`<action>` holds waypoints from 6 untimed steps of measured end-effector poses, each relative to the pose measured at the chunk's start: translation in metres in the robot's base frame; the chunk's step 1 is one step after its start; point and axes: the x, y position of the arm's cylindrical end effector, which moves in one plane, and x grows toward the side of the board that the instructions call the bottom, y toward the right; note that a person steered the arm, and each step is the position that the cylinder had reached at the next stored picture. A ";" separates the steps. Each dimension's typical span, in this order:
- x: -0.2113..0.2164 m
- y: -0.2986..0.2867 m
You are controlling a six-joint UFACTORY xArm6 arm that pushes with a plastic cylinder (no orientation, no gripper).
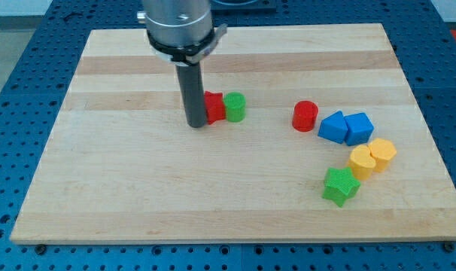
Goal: Push the red star towards top left of the board
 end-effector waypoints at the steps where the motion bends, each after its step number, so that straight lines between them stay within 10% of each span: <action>1: 0.023 0.009; 6: -0.122 -0.016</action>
